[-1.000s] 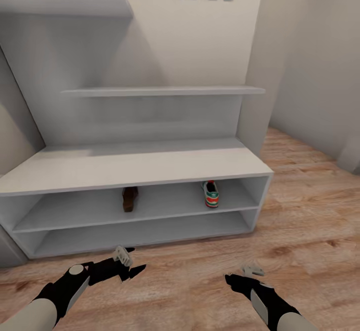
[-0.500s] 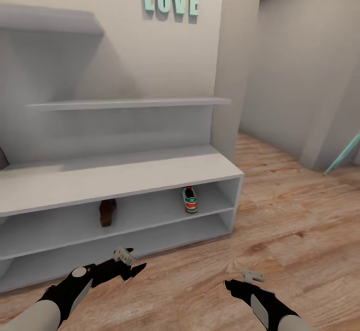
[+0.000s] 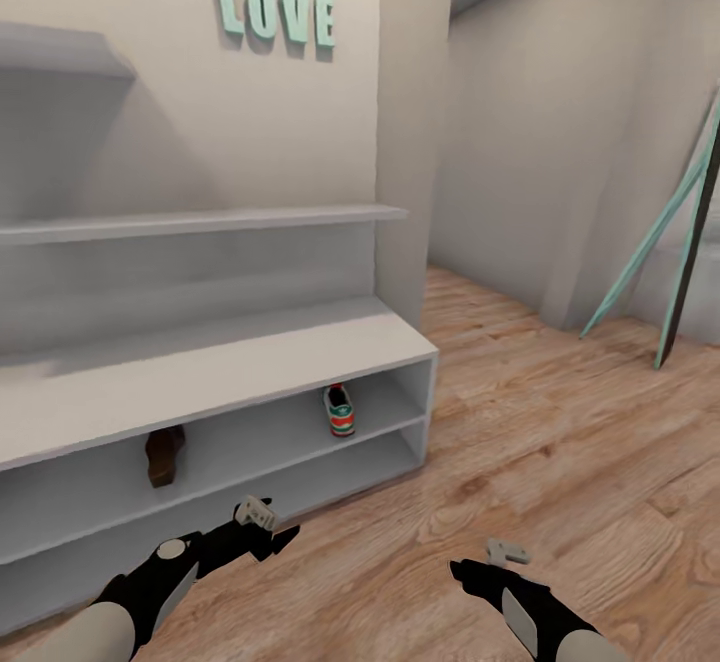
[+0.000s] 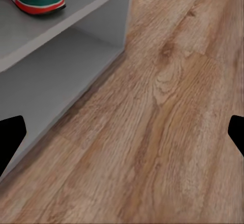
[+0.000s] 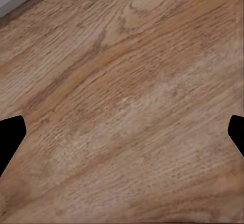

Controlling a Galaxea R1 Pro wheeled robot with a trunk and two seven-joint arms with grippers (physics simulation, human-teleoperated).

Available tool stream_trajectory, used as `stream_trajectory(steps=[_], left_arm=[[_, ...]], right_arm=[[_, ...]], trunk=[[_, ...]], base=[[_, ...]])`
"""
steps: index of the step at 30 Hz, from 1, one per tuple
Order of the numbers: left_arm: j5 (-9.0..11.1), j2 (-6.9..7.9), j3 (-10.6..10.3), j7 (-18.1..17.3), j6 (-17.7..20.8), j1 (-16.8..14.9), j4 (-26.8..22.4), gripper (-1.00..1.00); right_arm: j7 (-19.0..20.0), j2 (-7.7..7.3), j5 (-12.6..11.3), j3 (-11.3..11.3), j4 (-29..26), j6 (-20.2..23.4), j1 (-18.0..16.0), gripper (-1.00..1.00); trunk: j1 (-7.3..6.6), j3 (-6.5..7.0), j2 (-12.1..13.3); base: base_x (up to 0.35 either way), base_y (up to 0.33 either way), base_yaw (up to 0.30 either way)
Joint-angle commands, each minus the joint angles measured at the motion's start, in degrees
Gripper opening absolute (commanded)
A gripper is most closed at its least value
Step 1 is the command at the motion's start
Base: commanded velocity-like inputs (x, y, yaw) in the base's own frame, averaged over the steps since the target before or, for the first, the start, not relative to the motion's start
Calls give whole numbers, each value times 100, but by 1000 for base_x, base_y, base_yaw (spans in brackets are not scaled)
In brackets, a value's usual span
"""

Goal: Pick up the two gym shoes and the two sandals from the corridor floor and place them onto the hallstand (shoe rack) in the corridor, making sure they are on the rack and not on the floor. Arrange them so the two gym shoes are next to each other and the two sandals are next to each other.

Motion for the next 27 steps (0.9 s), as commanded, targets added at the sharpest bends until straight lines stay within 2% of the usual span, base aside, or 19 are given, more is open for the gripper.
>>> stream_trajectory(steps=[1,27], left_arm=[[25,-1,-38,5,-27,-3,4,100],[12,-13,-44,12,-36,-3,66,100]], right_arm=[[27,2,-1,-35,-9,33,-1,100],[27,2,-1,-35,-9,34,-1,100]], trunk=[[-24,13,39],[-46,31,79]], base=[[0,0,-300],[1,-1,-300]])
